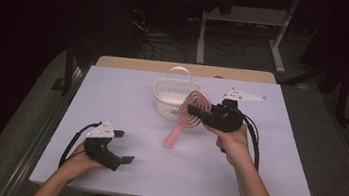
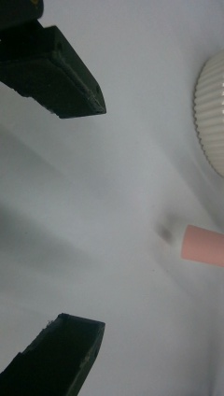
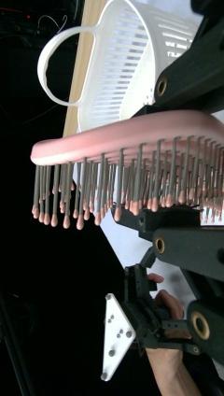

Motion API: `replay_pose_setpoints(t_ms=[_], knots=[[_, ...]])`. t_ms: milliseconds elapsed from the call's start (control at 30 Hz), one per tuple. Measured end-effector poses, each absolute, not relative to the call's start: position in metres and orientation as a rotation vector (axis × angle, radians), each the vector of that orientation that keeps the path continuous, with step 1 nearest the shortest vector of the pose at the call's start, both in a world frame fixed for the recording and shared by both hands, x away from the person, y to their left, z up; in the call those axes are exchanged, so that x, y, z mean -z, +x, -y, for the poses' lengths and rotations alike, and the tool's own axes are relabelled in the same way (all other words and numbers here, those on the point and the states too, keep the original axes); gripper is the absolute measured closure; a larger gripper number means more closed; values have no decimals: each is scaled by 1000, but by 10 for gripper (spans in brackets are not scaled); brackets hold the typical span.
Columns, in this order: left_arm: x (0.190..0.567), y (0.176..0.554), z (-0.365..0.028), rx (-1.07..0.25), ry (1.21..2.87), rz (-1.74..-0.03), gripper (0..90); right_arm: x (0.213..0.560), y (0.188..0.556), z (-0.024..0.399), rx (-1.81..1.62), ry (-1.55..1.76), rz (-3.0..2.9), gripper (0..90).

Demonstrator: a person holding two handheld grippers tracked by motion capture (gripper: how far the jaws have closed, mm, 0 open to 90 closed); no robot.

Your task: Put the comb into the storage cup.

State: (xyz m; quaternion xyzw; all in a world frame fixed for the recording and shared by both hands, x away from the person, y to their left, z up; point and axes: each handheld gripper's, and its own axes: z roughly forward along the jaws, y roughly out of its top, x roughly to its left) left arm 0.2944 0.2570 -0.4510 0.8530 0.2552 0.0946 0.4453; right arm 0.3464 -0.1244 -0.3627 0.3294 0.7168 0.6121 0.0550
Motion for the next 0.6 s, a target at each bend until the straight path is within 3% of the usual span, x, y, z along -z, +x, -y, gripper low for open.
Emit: replay_pose_setpoints(t_ms=[600], knots=[[456,293,-258,-218,2143,-666,0,351,355,128,-1833,994,-2158,627]])
